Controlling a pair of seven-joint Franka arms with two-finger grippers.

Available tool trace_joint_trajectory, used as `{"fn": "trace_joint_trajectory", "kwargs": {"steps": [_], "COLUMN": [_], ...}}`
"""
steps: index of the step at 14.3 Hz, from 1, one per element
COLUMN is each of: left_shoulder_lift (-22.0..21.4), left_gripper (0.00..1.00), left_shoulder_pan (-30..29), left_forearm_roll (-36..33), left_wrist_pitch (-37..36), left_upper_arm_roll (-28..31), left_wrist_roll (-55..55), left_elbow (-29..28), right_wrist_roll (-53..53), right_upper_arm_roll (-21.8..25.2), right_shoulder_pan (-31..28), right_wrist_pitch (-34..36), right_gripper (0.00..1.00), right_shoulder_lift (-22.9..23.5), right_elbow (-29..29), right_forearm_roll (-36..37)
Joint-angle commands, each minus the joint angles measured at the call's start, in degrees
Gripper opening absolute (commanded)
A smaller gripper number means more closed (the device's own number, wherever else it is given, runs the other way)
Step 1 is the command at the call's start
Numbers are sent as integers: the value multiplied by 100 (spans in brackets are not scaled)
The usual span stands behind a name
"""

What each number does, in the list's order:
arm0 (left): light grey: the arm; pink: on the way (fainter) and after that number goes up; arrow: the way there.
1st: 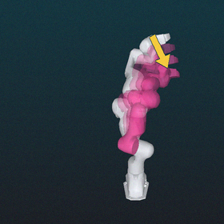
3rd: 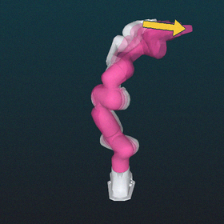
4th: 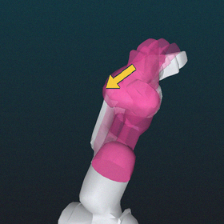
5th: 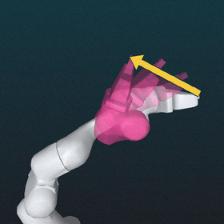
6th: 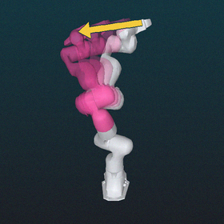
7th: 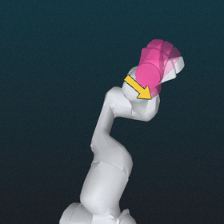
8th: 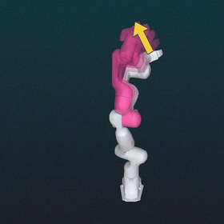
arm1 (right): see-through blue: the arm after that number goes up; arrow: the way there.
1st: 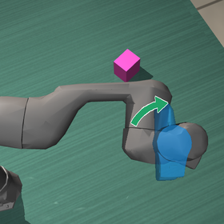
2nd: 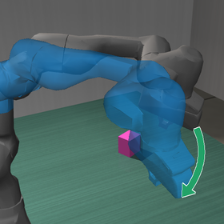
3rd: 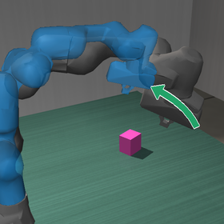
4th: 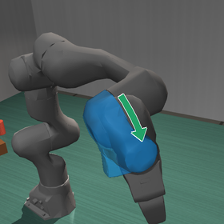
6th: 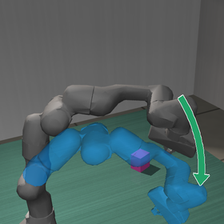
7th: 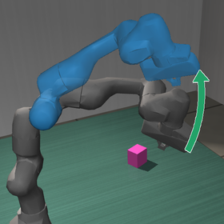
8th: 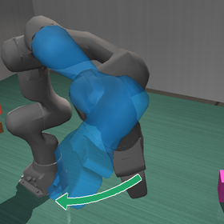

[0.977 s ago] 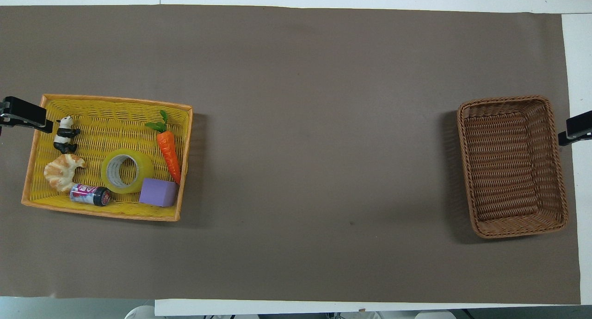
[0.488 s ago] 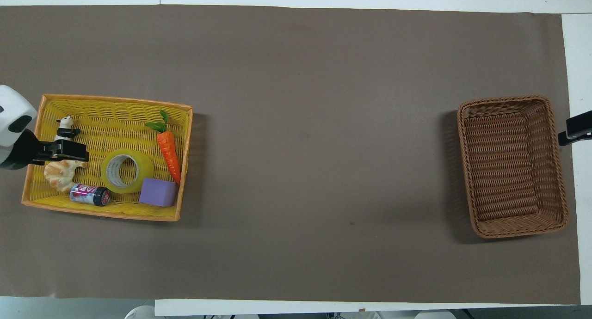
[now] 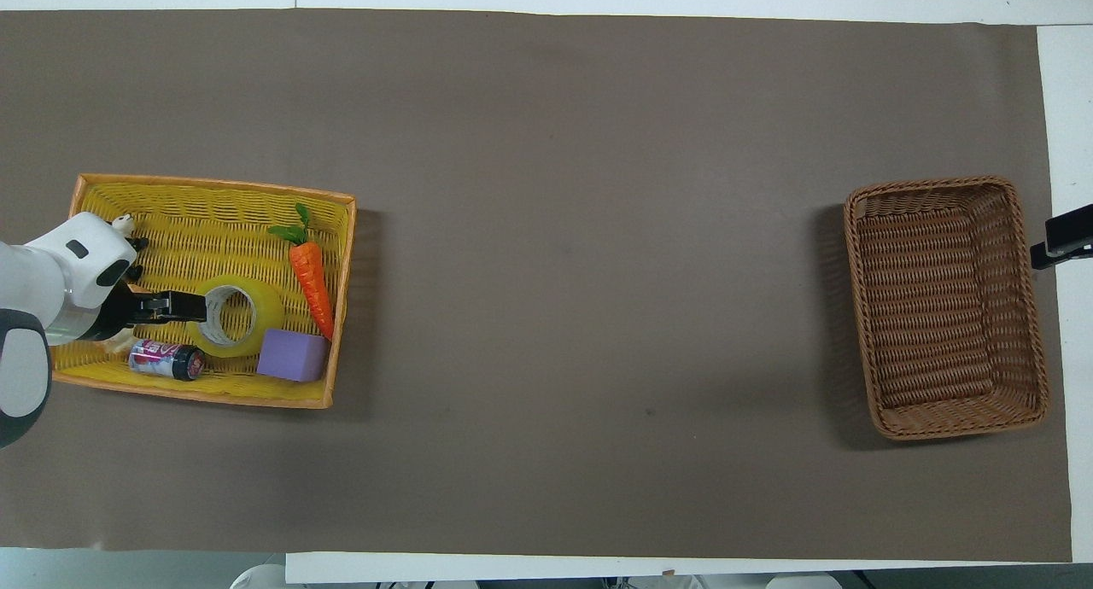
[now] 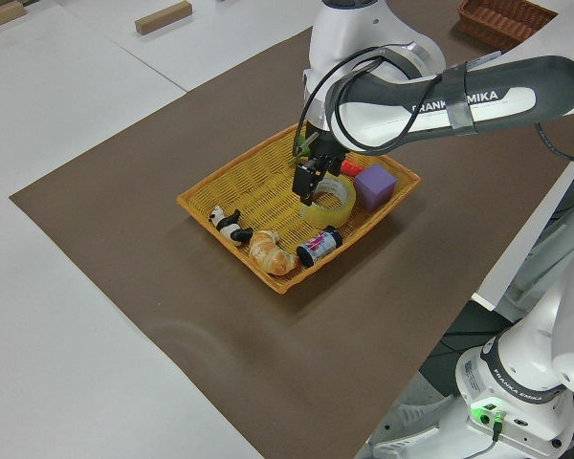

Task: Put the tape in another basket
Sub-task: 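Reach the left gripper down to the yellow tape roll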

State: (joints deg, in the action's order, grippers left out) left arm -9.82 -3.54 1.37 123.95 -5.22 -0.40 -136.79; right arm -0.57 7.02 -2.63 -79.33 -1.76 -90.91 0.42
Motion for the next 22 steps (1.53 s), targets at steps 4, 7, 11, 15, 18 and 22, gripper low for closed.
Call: {"fn": "trace_joint_trajectory", "kwargs": {"steps": [4,7,11,15,18,22], "left_shoulder_lift": [507,499,534,534,525,525], "left_gripper": [99,99,97,89,88,86], "left_shoulder_pan": [-42,-33,-156,-156,-156,-156], "left_forearm_roll": [-49,-49,-49,-49,-49,-49], "left_wrist_pitch": [717,744,771,798,797,815], "left_upper_arm_roll": [3,3,-6,-6,-6,-6], "left_wrist_roll": [75,58,14,-13,-4,-47], "left_elbow": [-94,-251,-296,-313,-322,-375], "right_wrist_roll": [-58,-58,-58,-58,-58,-58], "right_upper_arm_roll": [10,19,10,10,10,10], "right_shoulder_pan": [16,8,8,16,8,8], "right_wrist_pitch": [-21,-21,-21,-21,-21,-21], "right_gripper": [100,100,100,100,100,100], "right_shoulder_lift": [-140,-140,-140,-140,-140,-140], "right_elbow": [-155,-155,-155,-155,-155,-155], "right_forearm_roll": [28,28,28,28,28,28]}}
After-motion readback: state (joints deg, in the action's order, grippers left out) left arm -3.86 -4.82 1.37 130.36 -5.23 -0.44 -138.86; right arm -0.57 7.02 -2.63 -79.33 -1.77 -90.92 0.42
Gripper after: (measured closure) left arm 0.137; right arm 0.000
